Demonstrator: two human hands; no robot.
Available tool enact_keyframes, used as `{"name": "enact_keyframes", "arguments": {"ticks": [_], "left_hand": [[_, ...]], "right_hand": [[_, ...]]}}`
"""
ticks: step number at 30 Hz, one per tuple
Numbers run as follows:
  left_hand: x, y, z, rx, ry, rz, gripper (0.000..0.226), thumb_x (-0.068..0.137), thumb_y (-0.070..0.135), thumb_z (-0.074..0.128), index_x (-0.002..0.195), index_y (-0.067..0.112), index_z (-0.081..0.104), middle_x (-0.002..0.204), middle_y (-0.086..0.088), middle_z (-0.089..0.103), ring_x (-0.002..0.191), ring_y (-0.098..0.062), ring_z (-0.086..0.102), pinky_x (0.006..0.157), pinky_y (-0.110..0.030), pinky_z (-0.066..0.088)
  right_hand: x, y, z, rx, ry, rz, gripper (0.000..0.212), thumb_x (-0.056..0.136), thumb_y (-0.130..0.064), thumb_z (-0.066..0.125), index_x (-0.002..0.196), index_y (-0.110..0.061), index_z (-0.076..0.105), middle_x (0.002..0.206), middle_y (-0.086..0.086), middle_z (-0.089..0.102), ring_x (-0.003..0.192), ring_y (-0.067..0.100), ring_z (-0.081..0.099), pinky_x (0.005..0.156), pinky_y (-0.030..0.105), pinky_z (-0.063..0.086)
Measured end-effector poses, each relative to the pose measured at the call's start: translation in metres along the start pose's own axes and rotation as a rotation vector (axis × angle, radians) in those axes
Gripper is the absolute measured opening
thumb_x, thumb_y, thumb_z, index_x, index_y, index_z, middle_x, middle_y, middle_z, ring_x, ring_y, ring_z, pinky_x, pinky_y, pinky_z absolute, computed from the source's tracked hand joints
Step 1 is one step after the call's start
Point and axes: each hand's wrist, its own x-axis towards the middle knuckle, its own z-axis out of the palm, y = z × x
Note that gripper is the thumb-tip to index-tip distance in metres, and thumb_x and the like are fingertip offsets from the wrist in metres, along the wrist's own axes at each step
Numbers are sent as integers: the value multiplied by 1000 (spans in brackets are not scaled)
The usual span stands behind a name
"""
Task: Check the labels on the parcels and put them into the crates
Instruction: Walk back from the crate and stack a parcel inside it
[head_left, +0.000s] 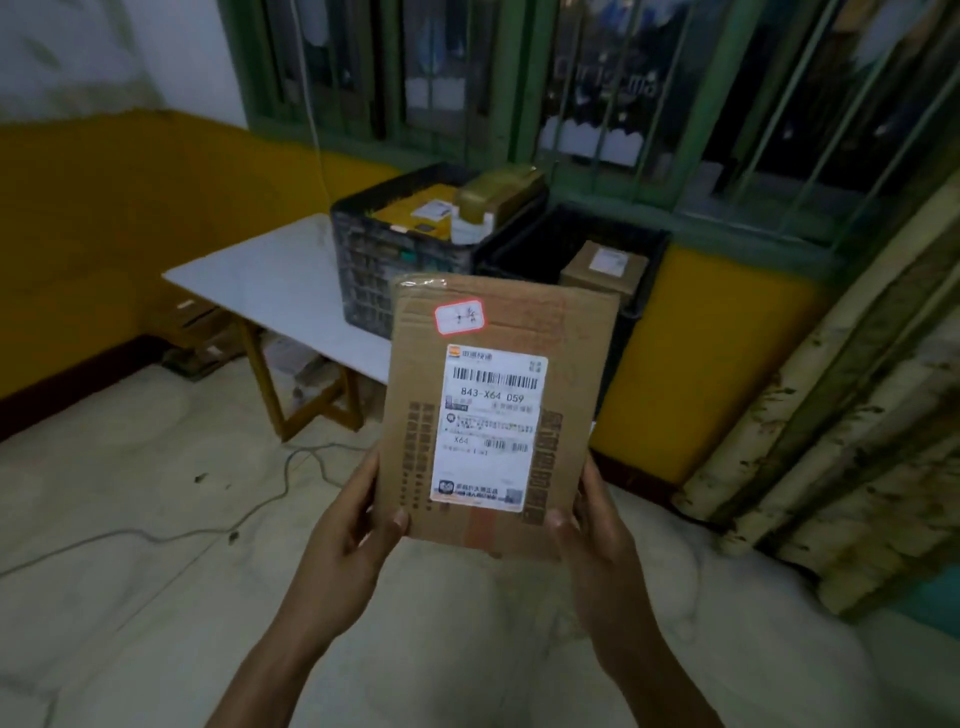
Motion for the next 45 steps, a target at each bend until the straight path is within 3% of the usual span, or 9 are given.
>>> {"name": "enact_keyframes", "arguments": {"ticks": [9,16,23,26,29,33,39,43,45], "left_hand": [[219,7,42,38,-131,135,61,92,29,58,145,37,32,135,21,52,126,0,48,98,-33,48],[383,26,94,13,-260,232,49,94,37,54,140,34,41,127,26,57,117,5,54,83,-9,46],[469,-5,137,132,-317,297,28,92,20,54,119,13,57,146,10,38,137,5,29,105,-11,32],[487,-13,155,0,-431,140,41,94,32,55,133,26,46,129,19,56,119,5,52,99,-24,46],[503,-13,171,166,-484,208,69,80,43,70,133,52,27,126,35,48,114,19,44,93,-6,39],[523,-14,181,356,-514,340,89,82,49,66,151,25,14,152,8,32,137,-8,33,110,-27,33],[561,-37,159,152,-377,195,39,93,50,45,128,51,29,104,42,48,99,14,52,81,2,38],[586,-54,145,56,-272,166,31,92,51,37,112,37,56,101,-6,62,100,-19,60,91,-33,47],[600,-51,140,-14,-276,66,29,83,63,37,91,47,60,101,-3,65,98,-14,61,88,-39,49]], "right_hand": [[194,1,-64,1,93,-142,59,93,-19,50,148,-29,31,140,-12,53,128,9,51,96,30,51],[345,-13,-133,-27,199,-165,55,92,-19,54,145,-26,39,131,-20,58,119,5,57,90,28,54],[414,5,-180,-52,386,-41,45,97,-5,48,127,-37,56,124,-16,64,112,4,60,73,18,53],[424,18,-184,-33,468,36,43,96,-6,50,120,-41,58,115,-15,68,104,3,65,66,16,54],[429,32,-186,5,584,101,41,97,-6,48,119,-39,60,109,-12,71,100,6,67,66,21,56],[442,41,-189,-2,705,152,39,98,-12,47,125,-36,61,115,-12,69,110,11,64,89,38,50],[467,37,-185,-191,668,174,41,97,-15,48,109,-49,67,108,-23,69,97,0,66,70,21,54],[485,41,-158,-260,564,178,29,96,-30,52,114,-51,63,112,-28,65,99,-5,64,69,9,51],[495,46,-145,-245,534,149,30,96,-33,50,123,-45,59,118,-29,62,103,-9,60,74,9,51]]}}
